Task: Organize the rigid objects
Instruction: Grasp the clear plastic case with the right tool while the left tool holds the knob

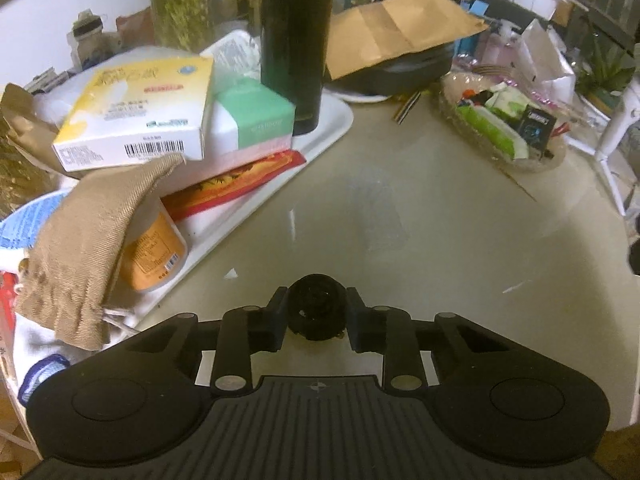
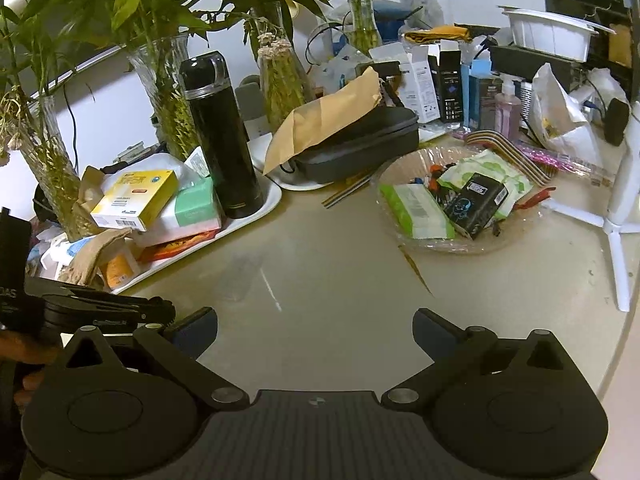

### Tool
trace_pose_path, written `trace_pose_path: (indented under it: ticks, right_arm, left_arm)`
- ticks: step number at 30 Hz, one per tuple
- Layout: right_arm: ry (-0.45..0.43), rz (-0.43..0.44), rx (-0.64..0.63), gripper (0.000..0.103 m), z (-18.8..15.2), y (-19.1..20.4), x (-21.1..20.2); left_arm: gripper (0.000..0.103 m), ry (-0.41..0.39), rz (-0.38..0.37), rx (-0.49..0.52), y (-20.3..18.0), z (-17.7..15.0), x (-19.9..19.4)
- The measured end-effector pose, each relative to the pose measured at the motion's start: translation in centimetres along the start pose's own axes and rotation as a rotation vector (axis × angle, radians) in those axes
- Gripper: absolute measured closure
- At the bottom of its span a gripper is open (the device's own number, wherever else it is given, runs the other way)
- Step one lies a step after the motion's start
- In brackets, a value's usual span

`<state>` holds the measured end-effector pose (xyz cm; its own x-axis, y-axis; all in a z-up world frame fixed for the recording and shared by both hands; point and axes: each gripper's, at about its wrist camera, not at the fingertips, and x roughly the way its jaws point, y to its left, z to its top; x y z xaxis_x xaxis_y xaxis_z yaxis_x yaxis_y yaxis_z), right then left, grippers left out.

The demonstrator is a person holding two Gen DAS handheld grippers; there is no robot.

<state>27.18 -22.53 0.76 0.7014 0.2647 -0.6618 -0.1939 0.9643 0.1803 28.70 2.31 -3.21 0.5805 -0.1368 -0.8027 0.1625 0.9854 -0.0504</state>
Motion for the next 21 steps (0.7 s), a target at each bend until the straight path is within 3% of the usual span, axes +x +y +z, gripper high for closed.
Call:
trace_pose_path:
  ticks: [9,21]
  right_arm:
    - [0.005,0.011,-0.053,0.000,0.2,1.9,0.7]
    - [0.035,0.036,-0.066,0.000,0.9,4.3,0.9]
  left_arm:
    - [0.075,-0.066,-0.045,0.043,-0.9,-0.1,-1.9]
    - [0.075,-0.076,-0.082,0.021,-0.2,-0.5,-2.9]
